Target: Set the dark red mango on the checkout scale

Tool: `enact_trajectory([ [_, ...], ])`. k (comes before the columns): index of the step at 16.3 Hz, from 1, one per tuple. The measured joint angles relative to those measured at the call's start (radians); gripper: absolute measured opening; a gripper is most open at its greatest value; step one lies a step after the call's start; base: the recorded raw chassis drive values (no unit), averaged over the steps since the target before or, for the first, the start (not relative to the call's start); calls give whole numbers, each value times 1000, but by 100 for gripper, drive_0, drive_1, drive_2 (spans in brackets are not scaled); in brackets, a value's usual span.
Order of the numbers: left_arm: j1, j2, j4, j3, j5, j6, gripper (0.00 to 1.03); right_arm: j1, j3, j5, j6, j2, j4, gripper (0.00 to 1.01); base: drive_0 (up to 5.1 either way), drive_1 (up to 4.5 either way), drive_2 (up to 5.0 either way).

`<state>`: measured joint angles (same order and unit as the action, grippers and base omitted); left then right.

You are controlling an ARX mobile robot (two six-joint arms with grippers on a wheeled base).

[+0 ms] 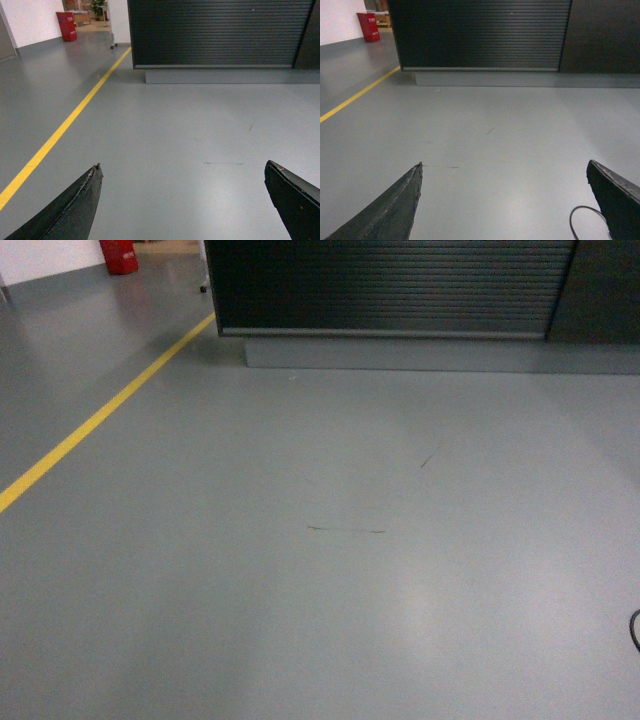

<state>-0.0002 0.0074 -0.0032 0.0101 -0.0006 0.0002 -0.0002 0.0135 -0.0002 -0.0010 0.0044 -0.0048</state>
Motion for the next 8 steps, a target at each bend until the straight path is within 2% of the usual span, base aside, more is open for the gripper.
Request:
enact_trajectory([
  [8,0,0,-2,0,0,0,98,0,0,0,0,0,2,98,7,434,-420],
])
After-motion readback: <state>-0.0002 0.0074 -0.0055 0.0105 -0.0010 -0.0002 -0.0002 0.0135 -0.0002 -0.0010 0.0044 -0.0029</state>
